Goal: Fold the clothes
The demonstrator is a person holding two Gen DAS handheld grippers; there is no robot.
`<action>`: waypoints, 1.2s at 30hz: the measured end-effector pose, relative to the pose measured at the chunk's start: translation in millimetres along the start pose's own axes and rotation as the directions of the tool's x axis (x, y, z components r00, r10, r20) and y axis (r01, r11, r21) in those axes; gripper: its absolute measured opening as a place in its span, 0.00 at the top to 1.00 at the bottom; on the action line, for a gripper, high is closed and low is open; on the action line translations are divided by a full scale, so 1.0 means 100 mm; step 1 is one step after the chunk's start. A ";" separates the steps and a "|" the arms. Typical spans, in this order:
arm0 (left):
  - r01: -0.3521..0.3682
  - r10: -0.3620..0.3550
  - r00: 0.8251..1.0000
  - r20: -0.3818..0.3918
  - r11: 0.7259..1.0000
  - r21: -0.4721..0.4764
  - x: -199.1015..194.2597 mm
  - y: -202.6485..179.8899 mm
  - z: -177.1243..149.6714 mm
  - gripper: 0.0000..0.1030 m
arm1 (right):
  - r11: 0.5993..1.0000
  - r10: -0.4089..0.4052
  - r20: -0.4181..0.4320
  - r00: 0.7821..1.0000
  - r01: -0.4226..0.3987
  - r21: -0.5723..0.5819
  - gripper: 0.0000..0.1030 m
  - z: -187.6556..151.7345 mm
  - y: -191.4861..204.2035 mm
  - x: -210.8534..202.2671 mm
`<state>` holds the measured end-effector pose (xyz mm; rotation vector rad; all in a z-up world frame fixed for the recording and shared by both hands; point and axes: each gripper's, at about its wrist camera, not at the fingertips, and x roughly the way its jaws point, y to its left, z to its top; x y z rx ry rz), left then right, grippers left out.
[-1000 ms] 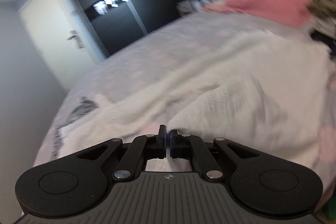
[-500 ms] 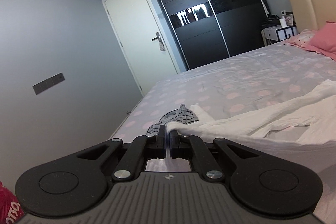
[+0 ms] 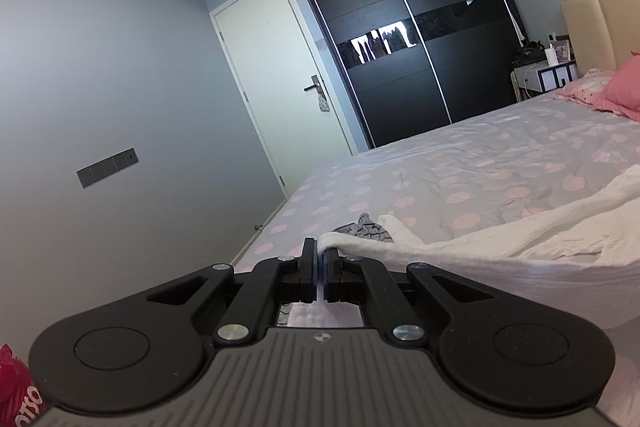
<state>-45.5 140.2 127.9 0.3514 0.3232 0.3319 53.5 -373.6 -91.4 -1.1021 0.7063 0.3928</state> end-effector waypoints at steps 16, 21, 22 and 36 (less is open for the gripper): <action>0.013 -0.013 0.990 0.137 1.000 0.000 -0.60 0.18 0.16 0.99 | 0.993 -0.100 -0.055 0.993 0.103 0.053 0.91 -0.25 -0.11 -1.01; 0.006 -0.007 0.995 0.098 1.000 0.008 -0.52 0.22 0.13 0.99 | 0.993 -0.100 -0.062 0.993 0.103 0.050 0.91 -0.24 -0.02 -1.24; 0.002 -0.003 0.996 0.089 1.000 0.015 -0.47 0.22 0.13 0.99 | 0.992 -0.107 -0.062 0.992 0.111 0.062 0.91 -0.22 -0.05 -1.22; -0.013 0.030 0.996 -0.081 0.979 0.204 1.07 0.00 0.24 0.99 | 0.956 -0.129 -0.015 0.991 0.129 0.262 0.91 0.51 -0.92 -0.59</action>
